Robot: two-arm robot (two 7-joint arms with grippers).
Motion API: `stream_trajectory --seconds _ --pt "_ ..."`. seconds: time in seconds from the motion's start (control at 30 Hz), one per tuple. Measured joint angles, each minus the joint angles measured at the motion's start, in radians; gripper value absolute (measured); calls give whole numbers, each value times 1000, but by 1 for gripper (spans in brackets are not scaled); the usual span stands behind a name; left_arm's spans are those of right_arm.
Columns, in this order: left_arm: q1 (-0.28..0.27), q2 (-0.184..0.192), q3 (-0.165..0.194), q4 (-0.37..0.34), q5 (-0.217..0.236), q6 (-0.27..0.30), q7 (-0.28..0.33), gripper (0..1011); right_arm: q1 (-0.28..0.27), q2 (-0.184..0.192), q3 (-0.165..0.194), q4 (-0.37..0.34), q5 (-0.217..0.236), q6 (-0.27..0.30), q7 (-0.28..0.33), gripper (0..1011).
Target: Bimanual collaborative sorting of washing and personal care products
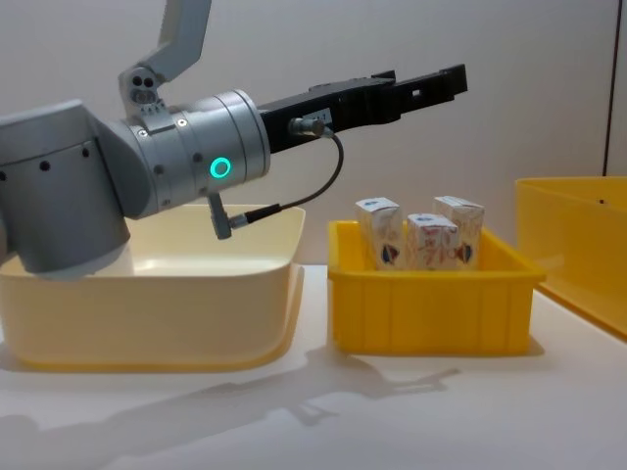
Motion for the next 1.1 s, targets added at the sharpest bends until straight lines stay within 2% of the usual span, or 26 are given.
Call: stream_trajectory --seconds 0.07,0.27,0.5,0.83,1.0,1.1 --pt "0 0 0 0 0 0 0 1003 0 0 0 1 0 1 0 999" --pt "0 0 0 0 0 0 0 1003 1 -2 1 2 1 1 2 1001" --pt "0 0 0 0 0 0 0 1003 -2 -4 6 0 2 -39 7 1001" --pt "0 0 0 0 0 0 0 1003 -14 -9 17 -18 28 -145 38 1001" --pt "5 1 0 -6 4 1 9 1003 -25 -10 25 -38 69 -222 88 1001" --pt "13 6 -1 -15 11 2 21 1003 -29 -11 27 -46 81 -240 102 1001"
